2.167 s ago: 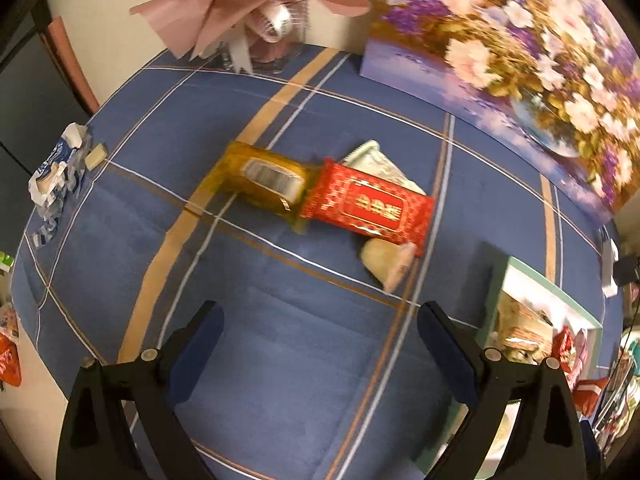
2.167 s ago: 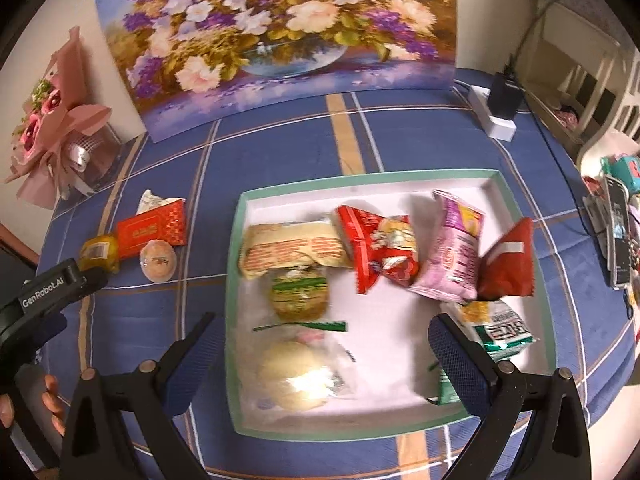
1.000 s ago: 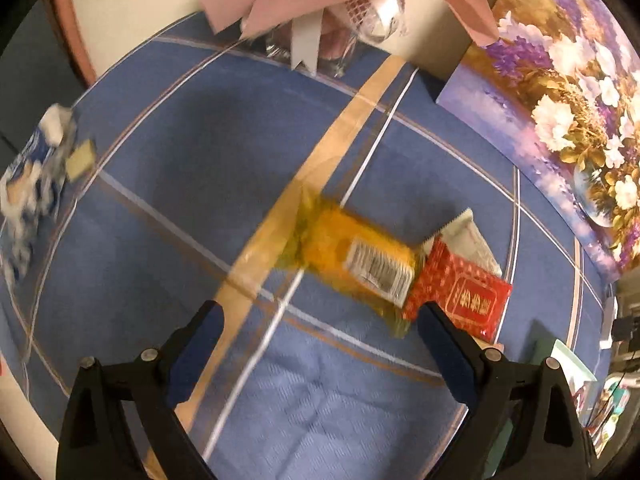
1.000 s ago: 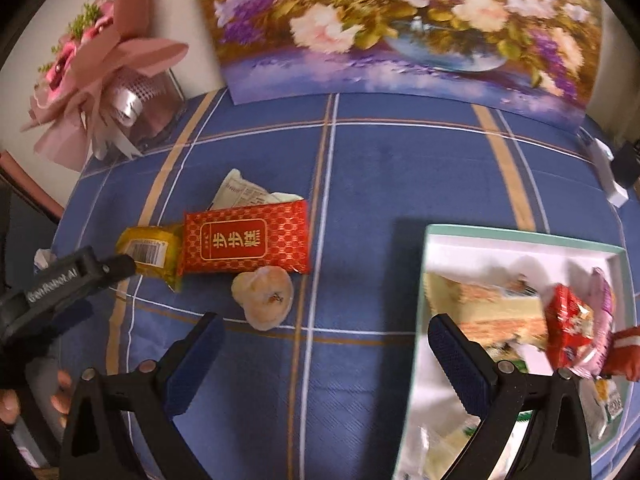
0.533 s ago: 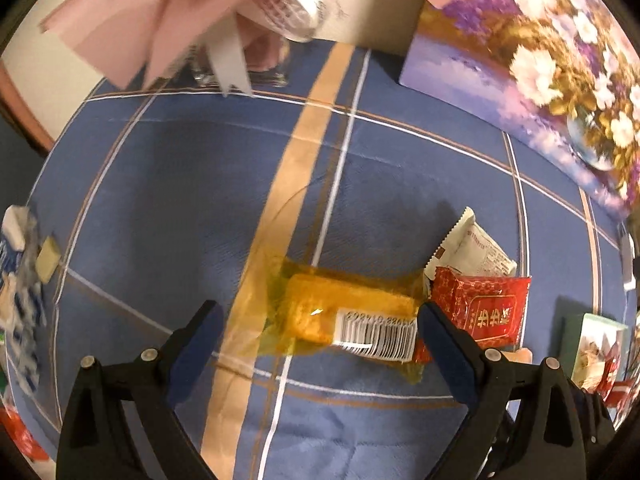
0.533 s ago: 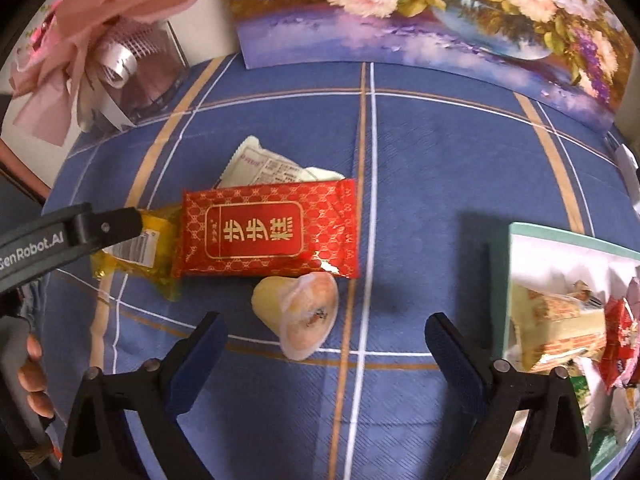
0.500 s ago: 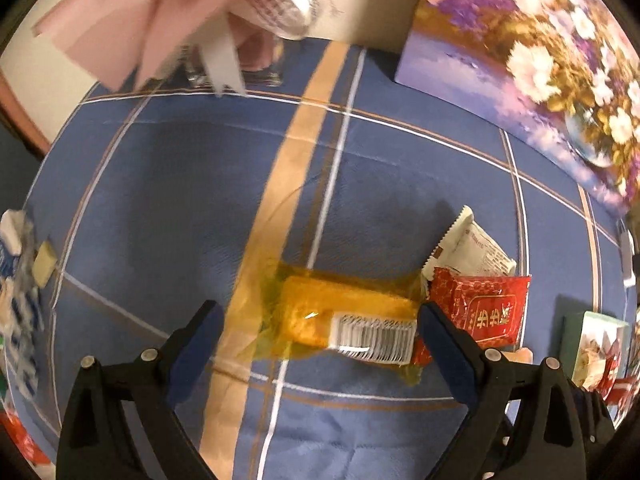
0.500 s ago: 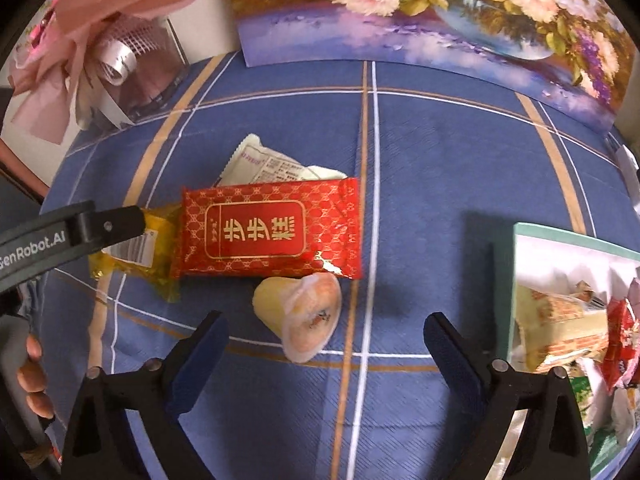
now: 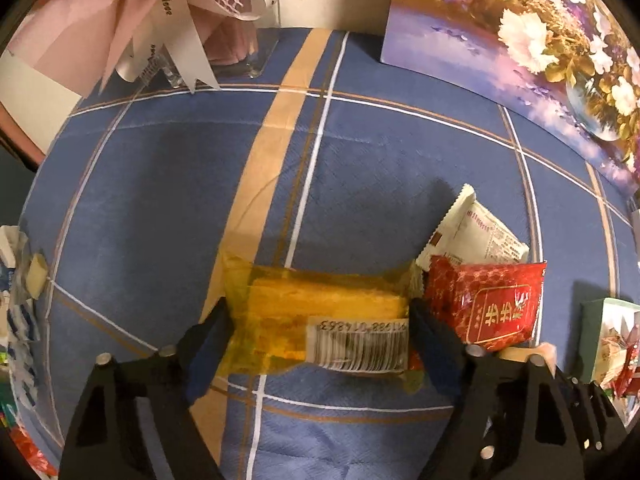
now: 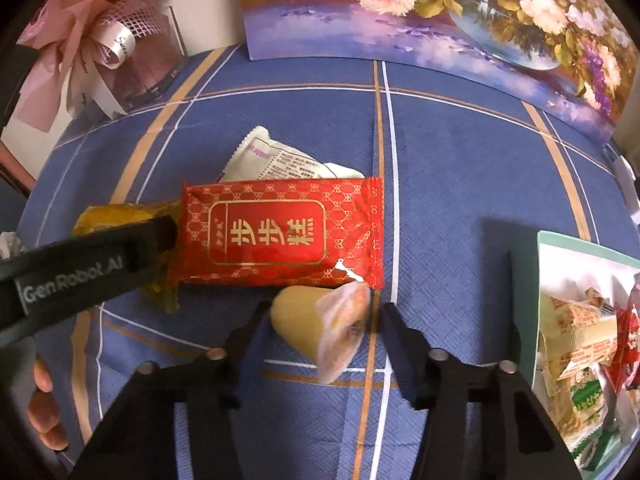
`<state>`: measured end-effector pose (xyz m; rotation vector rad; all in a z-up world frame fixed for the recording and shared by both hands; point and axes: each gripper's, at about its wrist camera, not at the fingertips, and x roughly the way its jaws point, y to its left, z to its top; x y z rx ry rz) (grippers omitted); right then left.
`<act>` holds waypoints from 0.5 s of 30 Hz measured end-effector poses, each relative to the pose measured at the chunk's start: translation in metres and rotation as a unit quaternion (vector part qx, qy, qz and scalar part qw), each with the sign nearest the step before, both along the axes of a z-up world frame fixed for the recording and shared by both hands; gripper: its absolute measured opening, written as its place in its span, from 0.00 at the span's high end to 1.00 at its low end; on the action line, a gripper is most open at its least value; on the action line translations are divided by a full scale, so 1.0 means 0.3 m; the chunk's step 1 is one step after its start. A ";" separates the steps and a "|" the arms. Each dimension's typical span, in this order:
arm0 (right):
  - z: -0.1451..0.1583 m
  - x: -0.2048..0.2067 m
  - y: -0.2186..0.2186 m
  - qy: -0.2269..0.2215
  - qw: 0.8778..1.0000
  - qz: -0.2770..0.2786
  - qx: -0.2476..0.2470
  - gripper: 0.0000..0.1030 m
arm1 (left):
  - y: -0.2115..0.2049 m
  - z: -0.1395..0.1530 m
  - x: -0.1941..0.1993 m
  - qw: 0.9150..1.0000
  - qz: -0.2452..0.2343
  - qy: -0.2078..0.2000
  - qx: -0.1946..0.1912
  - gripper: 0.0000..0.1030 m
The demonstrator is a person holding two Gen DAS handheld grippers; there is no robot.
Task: Organize snacks
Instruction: 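Grasp the yellow wrapped cake with the left tool while the right tool grasps the cup-shaped bun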
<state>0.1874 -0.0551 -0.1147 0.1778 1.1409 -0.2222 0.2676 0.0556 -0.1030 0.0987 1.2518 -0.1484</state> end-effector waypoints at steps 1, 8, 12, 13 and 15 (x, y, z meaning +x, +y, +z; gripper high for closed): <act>0.000 0.001 0.002 0.000 1.000 -0.001 -0.001 0.51 | 0.000 0.001 -0.002 1.000 0.002 0.000 0.000 0.19; 0.008 -0.025 -0.033 -0.002 1.000 -0.002 0.012 0.51 | 0.014 0.005 -0.032 1.000 0.024 0.004 -0.004 0.21; 0.022 -0.058 -0.055 -0.001 1.000 -0.004 0.021 0.51 | 0.020 0.010 -0.073 0.999 0.040 0.007 -0.003 0.21; 0.028 -0.068 -0.060 -0.002 1.000 -0.004 0.023 0.51 | 0.022 0.010 -0.081 0.999 0.044 0.008 -0.003 0.21; 0.040 -0.088 -0.069 -0.004 1.000 -0.003 0.026 0.51 | 0.020 0.013 -0.102 0.999 0.053 0.009 -0.006 0.22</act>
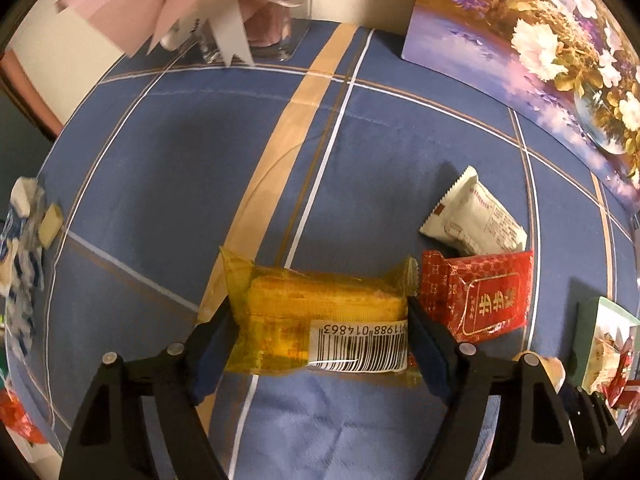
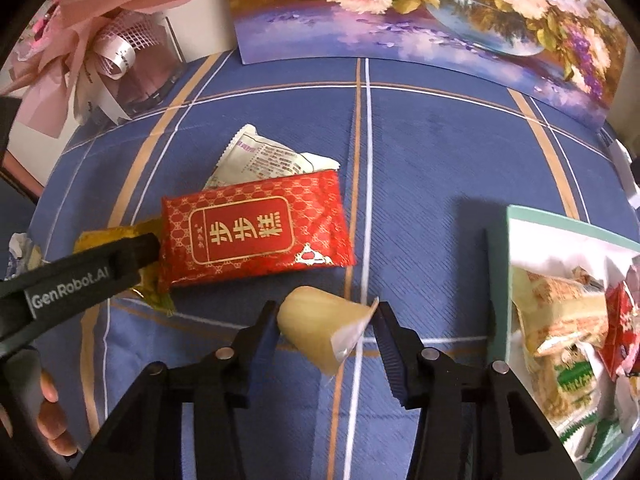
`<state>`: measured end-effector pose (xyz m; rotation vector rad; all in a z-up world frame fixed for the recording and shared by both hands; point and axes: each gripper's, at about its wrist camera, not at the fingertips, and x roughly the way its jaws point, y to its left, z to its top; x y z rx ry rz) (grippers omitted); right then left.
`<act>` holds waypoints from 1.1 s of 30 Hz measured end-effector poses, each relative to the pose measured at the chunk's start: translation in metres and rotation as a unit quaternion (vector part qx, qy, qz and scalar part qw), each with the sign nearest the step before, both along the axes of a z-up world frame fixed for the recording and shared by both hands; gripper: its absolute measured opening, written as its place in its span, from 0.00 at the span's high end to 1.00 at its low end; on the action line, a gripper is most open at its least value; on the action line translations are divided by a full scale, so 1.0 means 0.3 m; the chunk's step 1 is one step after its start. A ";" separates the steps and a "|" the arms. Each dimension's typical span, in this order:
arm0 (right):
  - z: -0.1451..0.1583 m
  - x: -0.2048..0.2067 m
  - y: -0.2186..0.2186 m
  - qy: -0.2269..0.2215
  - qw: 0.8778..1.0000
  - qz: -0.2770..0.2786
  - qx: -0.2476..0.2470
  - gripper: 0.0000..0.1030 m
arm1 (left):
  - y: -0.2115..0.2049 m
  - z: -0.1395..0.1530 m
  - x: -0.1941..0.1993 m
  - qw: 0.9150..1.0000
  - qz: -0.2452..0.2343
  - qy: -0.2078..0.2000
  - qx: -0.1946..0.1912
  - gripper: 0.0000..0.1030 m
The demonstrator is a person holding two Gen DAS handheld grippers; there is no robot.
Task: Organize snacks
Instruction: 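Grasp the yellow wrapped cake with the left tool while the right tool grasps the cup-shaped bun, then carry the yellow cake and the bun over the white tray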
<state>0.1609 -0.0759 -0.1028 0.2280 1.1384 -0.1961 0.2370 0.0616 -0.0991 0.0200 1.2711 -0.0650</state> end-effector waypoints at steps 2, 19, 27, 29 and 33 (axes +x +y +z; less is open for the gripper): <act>0.016 -0.025 -0.009 -0.002 1.000 0.001 0.002 0.52 | 0.002 0.003 -0.014 1.000 0.008 0.003 -0.006 0.22; 0.093 -0.251 -0.157 -0.011 0.999 -0.020 0.043 0.66 | -0.057 0.099 -0.235 0.996 0.075 0.008 -0.045 0.22; 0.075 -0.262 -0.168 -0.009 0.998 -0.013 0.057 0.66 | -0.057 0.057 -0.299 0.991 0.129 0.016 -0.045 0.22; 0.066 -0.253 -0.160 -0.006 0.998 -0.010 0.055 0.66 | -0.051 0.049 -0.301 0.990 0.132 0.016 -0.036 0.22; 0.045 -0.232 -0.143 -0.001 0.998 -0.001 0.067 0.66 | -0.019 0.012 -0.298 0.989 0.138 0.033 -0.037 0.22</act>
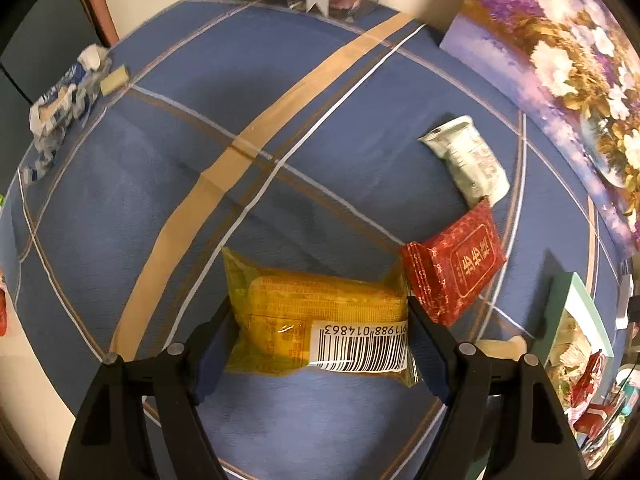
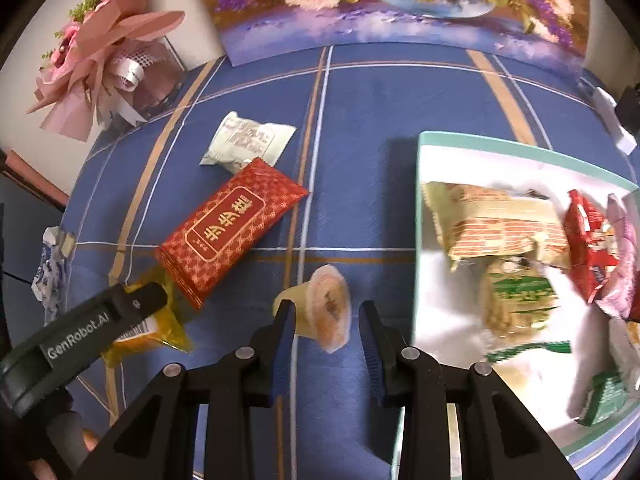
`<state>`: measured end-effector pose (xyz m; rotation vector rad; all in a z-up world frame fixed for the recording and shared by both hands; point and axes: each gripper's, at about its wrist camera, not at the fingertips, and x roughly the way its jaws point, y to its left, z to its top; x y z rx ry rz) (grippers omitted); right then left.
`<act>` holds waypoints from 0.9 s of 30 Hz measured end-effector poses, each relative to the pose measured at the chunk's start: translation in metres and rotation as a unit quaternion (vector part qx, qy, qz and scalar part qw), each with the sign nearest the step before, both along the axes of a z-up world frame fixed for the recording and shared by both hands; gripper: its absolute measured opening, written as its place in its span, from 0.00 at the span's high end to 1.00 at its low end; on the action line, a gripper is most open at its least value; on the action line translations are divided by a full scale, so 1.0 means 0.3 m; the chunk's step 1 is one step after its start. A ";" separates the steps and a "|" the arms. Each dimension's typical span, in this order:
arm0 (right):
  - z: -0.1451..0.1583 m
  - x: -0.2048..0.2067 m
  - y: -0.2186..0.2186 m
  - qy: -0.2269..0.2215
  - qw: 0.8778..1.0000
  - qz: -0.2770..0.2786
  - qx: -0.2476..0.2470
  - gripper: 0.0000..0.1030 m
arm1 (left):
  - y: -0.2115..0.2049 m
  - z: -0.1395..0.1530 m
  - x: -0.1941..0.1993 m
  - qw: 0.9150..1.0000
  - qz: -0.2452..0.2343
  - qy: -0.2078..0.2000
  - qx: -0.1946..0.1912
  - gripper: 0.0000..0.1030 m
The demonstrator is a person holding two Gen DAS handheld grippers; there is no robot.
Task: Organize snacks
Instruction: 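Carry the yellow cake and the bun over the white tray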
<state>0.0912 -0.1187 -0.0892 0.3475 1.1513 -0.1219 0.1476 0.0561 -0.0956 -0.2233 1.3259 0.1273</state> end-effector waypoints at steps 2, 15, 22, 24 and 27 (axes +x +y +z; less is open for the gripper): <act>-0.007 0.009 0.017 0.001 1.000 0.005 -0.003 0.66 | 0.014 -0.016 0.001 1.000 0.003 0.007 -0.002 0.22; -0.049 0.048 0.092 0.003 0.998 0.037 -0.060 0.54 | 0.044 -0.047 0.030 1.000 0.001 0.015 -0.027 0.21; -0.086 0.065 0.114 0.014 0.995 0.041 -0.089 0.53 | 0.022 -0.050 0.043 1.000 -0.021 0.016 -0.003 0.20; -0.089 0.070 0.123 0.014 0.994 0.044 -0.096 0.53 | 0.013 -0.057 0.048 0.999 -0.027 0.019 0.000 0.19; -0.092 0.073 0.130 0.012 0.994 0.045 -0.102 0.53 | 0.008 -0.072 0.057 0.999 -0.029 0.024 -0.002 0.18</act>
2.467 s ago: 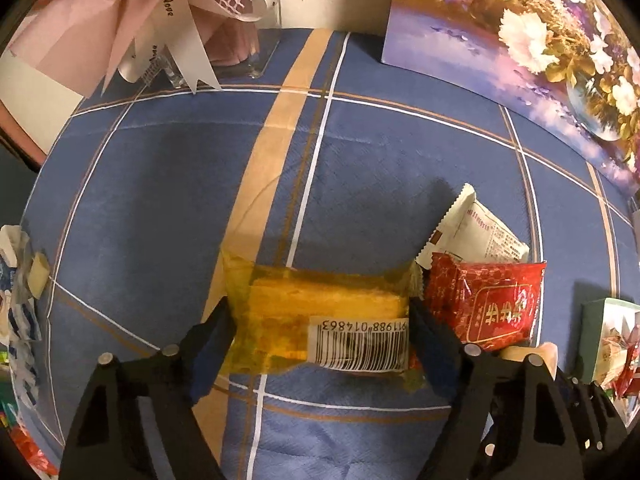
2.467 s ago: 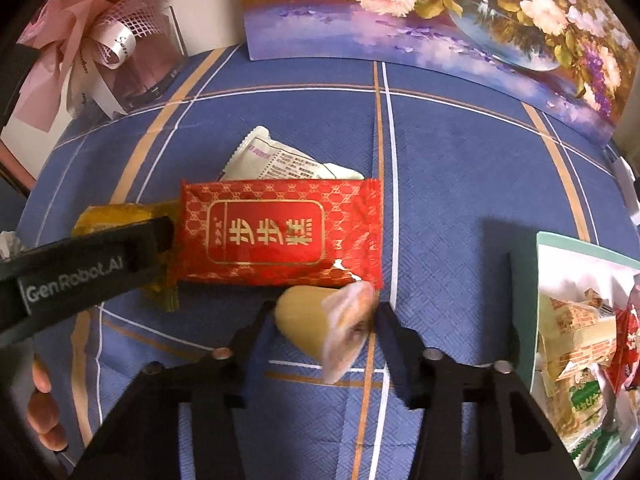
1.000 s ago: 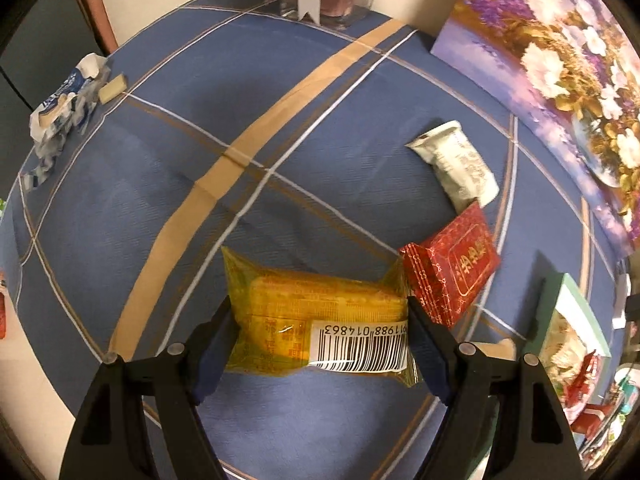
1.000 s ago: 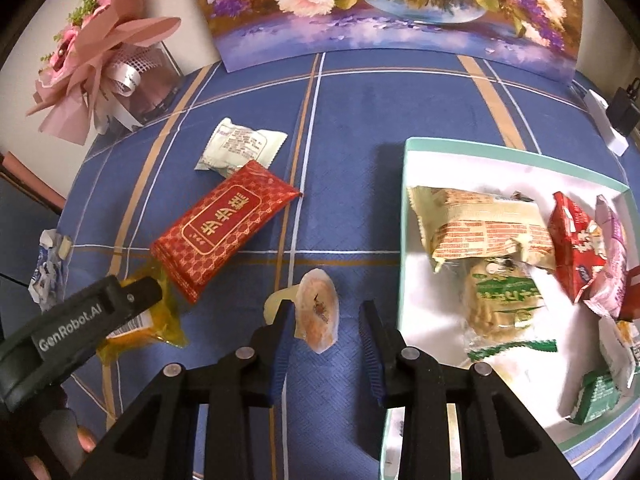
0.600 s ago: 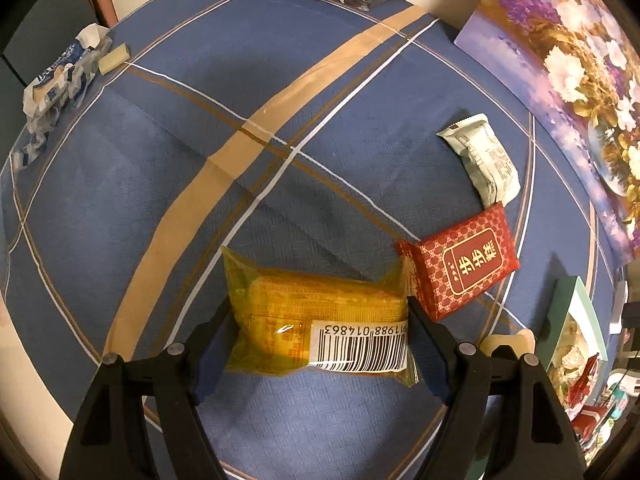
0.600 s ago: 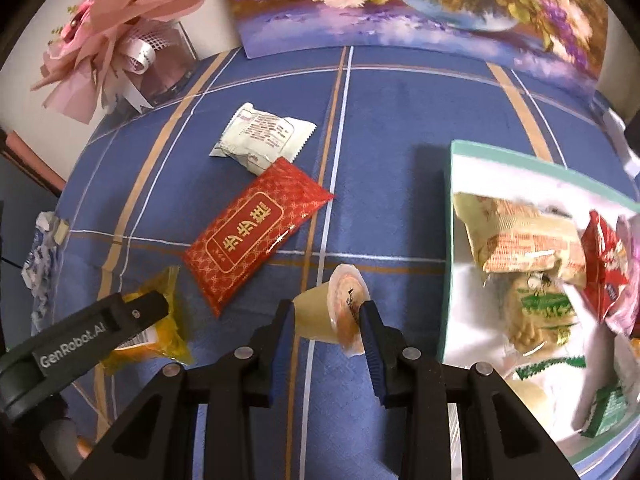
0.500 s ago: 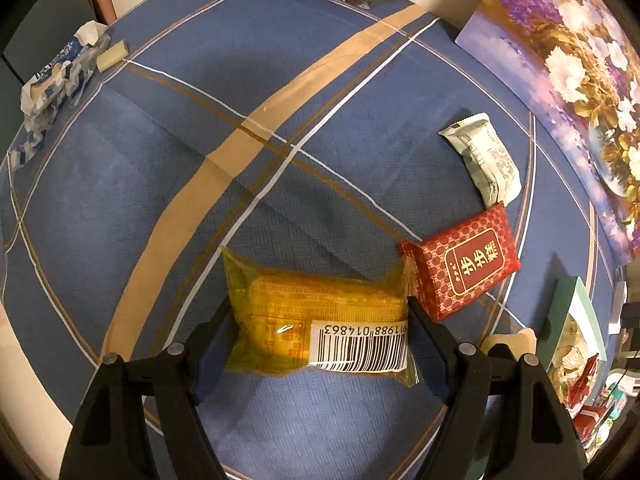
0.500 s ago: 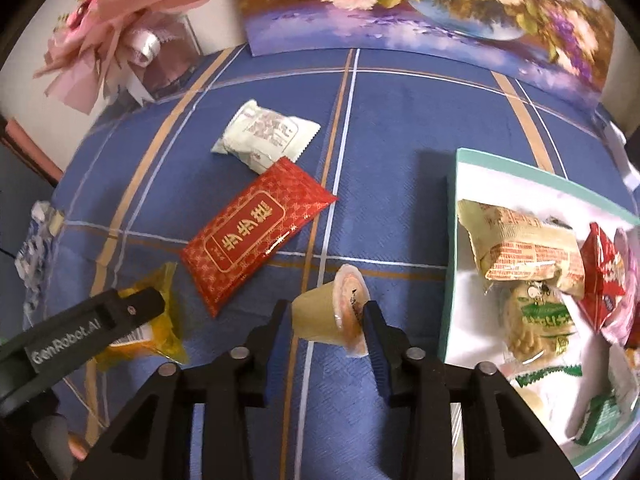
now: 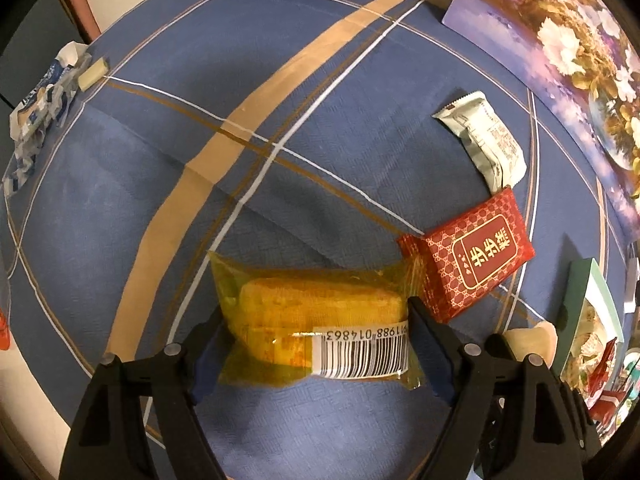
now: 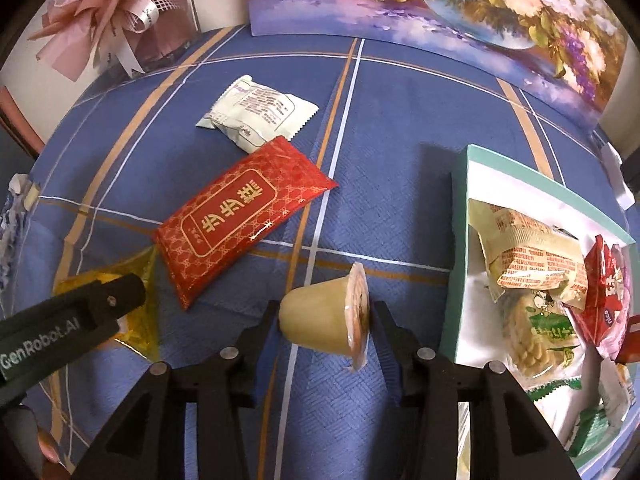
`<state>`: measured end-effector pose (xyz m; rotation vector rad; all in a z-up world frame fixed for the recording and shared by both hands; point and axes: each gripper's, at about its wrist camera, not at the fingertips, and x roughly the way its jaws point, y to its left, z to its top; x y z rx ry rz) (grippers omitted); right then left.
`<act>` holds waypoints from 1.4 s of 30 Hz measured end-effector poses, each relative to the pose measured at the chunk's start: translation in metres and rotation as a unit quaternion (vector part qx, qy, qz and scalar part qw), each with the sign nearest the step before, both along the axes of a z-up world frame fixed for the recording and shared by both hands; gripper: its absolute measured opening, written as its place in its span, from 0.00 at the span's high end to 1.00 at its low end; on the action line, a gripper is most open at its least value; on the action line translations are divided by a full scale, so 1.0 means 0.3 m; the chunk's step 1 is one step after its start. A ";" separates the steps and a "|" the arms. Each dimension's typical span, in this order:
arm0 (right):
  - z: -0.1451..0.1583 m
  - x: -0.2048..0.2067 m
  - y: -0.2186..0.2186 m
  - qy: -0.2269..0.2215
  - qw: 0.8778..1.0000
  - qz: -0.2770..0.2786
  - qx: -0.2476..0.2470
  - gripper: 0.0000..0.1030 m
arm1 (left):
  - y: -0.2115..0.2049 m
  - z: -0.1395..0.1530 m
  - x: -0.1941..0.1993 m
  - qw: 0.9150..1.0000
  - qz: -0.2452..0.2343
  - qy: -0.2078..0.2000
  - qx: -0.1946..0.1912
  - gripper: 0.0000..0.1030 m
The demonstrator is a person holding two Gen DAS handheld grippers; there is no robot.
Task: Organize snacks
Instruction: 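Carry the yellow cake and the bun over the white tray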
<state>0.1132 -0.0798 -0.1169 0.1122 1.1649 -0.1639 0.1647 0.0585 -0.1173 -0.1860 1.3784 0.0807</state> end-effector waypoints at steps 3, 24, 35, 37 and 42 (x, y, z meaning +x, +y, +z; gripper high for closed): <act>-0.005 -0.004 0.012 -0.002 1.000 0.002 -0.003 0.55 | -0.006 -0.013 0.009 1.000 -0.003 0.002 0.001 0.18; 0.060 -0.034 -0.037 -0.016 1.000 -0.003 0.016 0.62 | 0.056 0.132 -0.020 0.999 0.010 -0.037 -0.018 0.26; 0.171 -0.083 -0.103 -0.050 0.998 -0.012 0.030 0.62 | 0.067 0.233 -0.091 0.997 0.011 -0.071 -0.018 0.26; 0.178 -0.081 -0.106 -0.053 0.998 -0.017 0.033 0.62 | 0.050 0.243 -0.099 0.997 0.007 -0.075 -0.020 0.26; 0.234 -0.125 -0.151 -0.069 0.996 -0.033 0.038 0.62 | -0.023 0.280 -0.125 0.996 -0.012 -0.088 -0.025 0.26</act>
